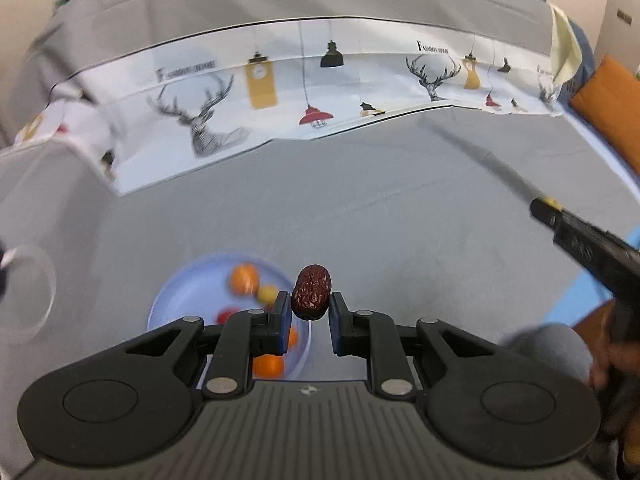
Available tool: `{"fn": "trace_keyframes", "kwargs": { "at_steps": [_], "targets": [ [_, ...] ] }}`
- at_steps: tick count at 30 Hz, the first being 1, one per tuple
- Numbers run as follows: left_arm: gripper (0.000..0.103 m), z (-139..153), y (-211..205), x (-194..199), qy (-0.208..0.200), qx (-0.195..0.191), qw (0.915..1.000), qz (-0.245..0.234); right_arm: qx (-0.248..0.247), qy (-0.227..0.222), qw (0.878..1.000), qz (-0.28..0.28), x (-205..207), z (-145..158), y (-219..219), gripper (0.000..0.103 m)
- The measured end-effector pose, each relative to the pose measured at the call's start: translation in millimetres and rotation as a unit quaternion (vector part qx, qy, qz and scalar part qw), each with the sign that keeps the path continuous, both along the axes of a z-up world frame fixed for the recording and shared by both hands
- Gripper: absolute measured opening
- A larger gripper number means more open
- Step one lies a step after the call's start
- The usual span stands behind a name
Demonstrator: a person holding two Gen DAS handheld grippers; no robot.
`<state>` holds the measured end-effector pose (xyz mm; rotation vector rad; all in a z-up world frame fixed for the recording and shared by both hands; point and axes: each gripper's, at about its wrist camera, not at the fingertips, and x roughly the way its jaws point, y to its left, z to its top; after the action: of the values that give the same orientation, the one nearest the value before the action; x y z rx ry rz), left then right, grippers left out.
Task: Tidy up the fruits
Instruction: 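Carry the red date and yellow plum over the blue plate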
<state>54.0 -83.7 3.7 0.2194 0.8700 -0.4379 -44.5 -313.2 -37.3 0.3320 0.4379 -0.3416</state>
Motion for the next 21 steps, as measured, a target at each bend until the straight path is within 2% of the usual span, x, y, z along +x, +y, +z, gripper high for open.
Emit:
{"fn": "trace_keyframes", "kwargs": {
  "at_steps": [4, 7, 15, 21],
  "targets": [
    [0.021, 11, 35, -44, 0.000, -0.019, 0.9998, 0.009, -0.016, -0.010, 0.998, 0.062, -49, 32, 47, 0.026],
    [0.021, 18, 55, -72, -0.011, -0.029, 0.9994, 0.015, -0.018, -0.011, 0.995, 0.094, -73, 45, 75, 0.026],
    [0.021, 29, 93, -125, -0.034, -0.053, 0.9973, 0.036, -0.040, -0.011, 0.987, 0.153, -105, 59, 125, 0.026],
    [0.021, 37, 114, -141, -0.046, -0.073, 0.9943, 0.063, -0.056, -0.023, 0.983, 0.174, -114, 70, 142, 0.026]
  ]
}}
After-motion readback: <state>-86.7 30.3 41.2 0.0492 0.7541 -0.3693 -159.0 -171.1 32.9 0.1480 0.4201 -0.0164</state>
